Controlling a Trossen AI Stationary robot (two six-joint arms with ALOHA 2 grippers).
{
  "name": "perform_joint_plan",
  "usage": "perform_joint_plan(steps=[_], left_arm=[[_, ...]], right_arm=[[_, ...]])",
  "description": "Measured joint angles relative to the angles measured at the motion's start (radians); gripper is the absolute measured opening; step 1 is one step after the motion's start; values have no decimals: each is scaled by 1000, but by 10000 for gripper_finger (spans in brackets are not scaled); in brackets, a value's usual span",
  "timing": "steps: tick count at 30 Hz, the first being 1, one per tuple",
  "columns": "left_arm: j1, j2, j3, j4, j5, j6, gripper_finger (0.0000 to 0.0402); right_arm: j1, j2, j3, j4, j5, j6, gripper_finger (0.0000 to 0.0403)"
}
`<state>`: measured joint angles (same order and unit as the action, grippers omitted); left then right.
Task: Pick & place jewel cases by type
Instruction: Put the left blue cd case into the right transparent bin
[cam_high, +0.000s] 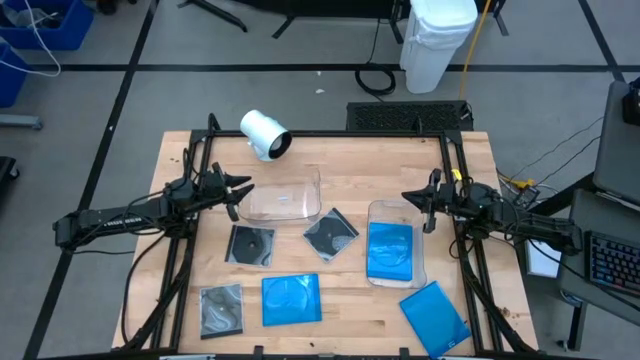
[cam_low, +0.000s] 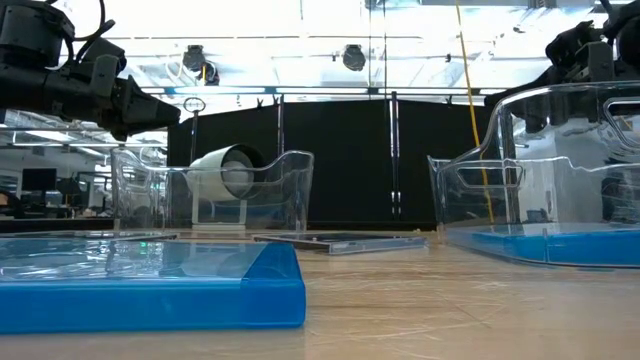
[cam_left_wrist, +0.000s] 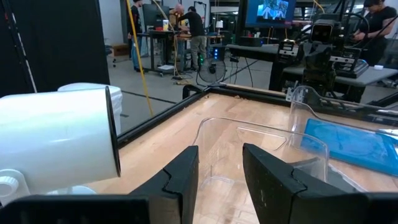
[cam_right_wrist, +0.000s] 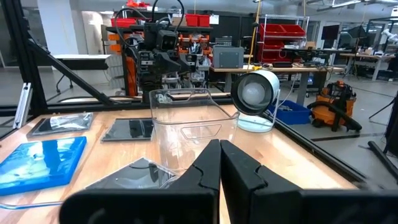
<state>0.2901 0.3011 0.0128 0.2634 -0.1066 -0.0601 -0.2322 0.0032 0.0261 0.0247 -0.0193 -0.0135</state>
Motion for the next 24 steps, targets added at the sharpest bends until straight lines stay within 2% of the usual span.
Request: perform_joint_plan(steps=[6, 8, 11, 12, 20, 24], left_arm=[[0, 0, 0, 0, 23, -13, 129], [0, 0, 0, -1, 106, -57, 129], [-10, 22, 0, -4, 295, -92, 129], [-21, 33, 0, -7, 322, -103, 129], [-176, 186, 56, -21, 299, -161, 129], [-286, 298, 154, -135, 256, -160, 129]], right_arm=[[0, 0, 0, -3, -1, 0, 0], [0, 0, 0, -4, -2, -1, 0], [0, 0, 0, -5, -3, -1, 0], [0, 0, 0, -5, -3, -1, 0], [-2, 0, 0, -8, 42, -1, 0], [-2, 0, 0, -9, 42, 0, 0]])
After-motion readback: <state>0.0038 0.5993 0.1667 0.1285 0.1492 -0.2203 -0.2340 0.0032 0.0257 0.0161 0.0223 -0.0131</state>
